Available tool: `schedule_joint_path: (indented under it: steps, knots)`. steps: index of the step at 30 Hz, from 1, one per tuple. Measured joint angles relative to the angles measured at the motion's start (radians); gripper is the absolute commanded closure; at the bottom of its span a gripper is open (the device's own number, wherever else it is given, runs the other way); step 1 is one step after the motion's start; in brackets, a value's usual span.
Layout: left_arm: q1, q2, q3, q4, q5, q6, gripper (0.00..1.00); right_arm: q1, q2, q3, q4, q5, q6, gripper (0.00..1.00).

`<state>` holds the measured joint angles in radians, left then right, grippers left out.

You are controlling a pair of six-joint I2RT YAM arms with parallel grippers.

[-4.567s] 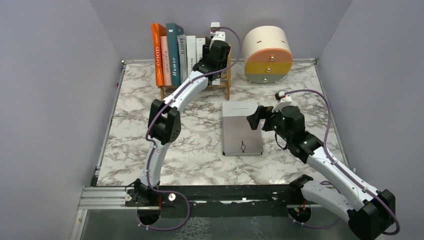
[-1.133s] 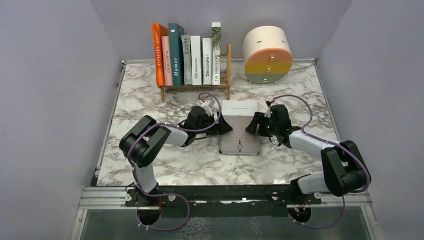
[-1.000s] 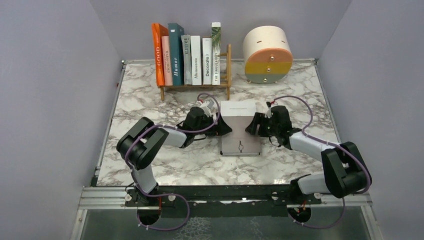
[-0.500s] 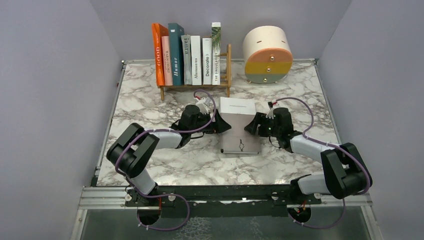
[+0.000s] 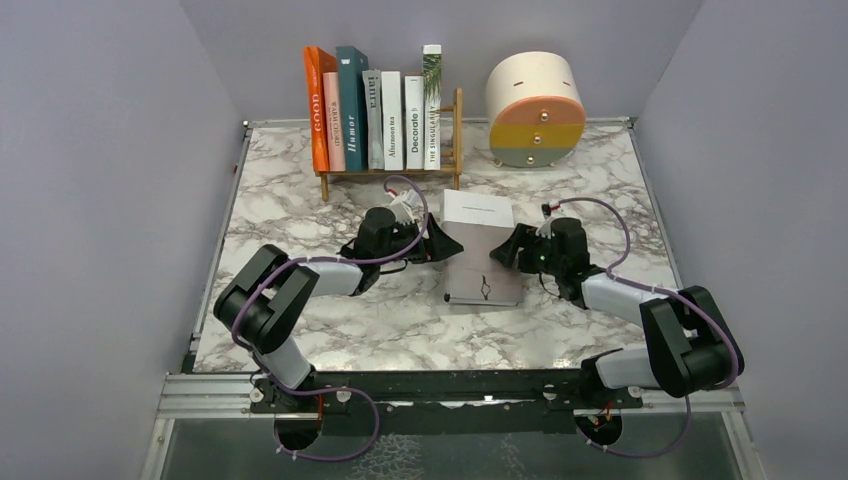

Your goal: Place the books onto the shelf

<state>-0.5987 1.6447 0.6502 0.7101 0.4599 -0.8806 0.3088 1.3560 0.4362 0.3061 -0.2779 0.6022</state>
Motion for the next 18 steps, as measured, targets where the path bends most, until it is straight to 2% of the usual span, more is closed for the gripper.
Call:
schedule_joint_path:
  steps: [18]
  knots:
    - [0.032, 0.112, 0.083, 0.179, 0.022, -0.102, 0.29, -0.016, -0.01, -0.101, 0.187, 0.031, 0.114, 0.35]
